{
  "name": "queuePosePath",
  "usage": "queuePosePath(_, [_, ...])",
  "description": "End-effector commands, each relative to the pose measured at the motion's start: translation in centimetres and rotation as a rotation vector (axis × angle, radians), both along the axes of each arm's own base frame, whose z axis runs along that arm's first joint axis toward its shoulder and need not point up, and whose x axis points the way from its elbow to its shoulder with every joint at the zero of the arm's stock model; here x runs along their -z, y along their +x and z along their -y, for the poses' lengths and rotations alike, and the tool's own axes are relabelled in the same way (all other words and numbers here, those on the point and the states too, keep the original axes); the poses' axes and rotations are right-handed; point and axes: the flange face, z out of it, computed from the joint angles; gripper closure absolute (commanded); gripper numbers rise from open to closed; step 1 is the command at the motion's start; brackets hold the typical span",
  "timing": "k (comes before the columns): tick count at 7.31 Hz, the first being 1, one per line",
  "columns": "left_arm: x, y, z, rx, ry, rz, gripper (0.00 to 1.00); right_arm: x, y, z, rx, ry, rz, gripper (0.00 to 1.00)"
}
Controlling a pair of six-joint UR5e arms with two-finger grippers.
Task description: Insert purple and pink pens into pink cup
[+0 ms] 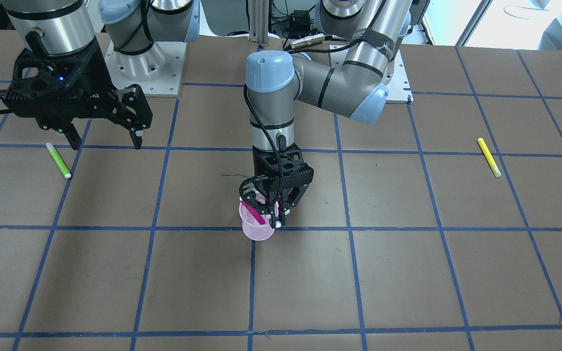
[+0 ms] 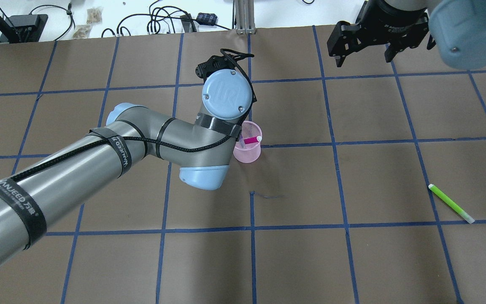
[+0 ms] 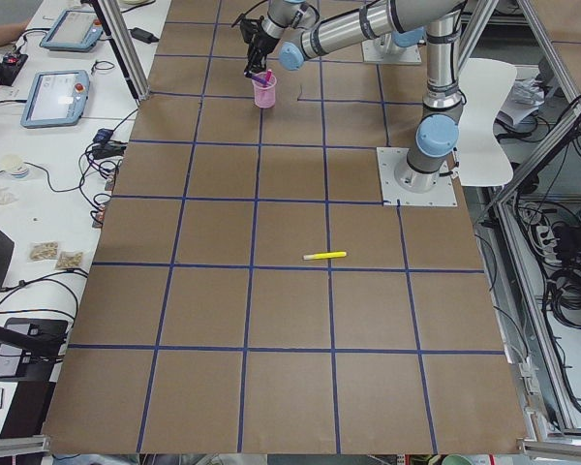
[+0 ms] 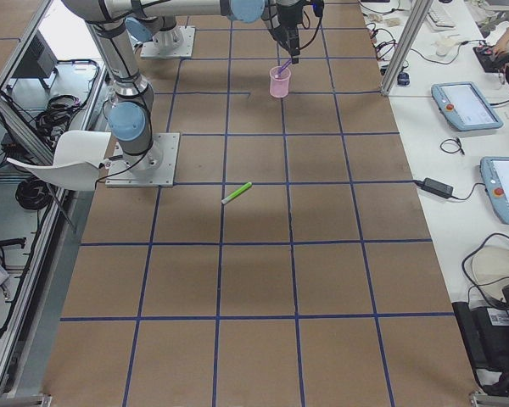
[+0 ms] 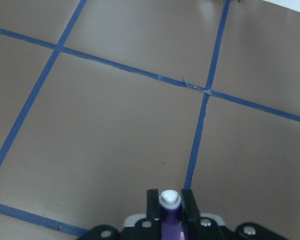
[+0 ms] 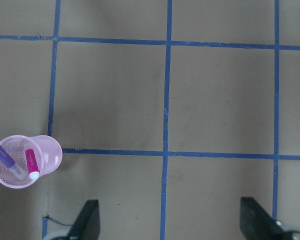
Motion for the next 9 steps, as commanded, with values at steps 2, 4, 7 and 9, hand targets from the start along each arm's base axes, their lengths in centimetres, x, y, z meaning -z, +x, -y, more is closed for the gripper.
queuePosePath(2, [-0.1,-1.0,-0.6,-0.006,-0.029,-0.024,0.26,0.6,-0.1,0.0,0.003,0.034,0.0,0.0])
queuePosePath(4, [-0.5,-2.0,-1.1,-0.003,-0.037,-0.041,0.0,0.5,-0.4,0.0,0.009,0.031,-0.005,0.0])
queuePosePath(7, [-2.4,-2.1,-1.4,0.047,0.016,-0.112,0.0,0.7,-0.6,0.1,0.011,0.036,-0.003,0.0])
queuePosePath(9, [-4.9,0.4,1.6,0.127,0.163,-0.126,0.0,0.6,-0.7,0.1,0.015,0.034,-0.004,0.0])
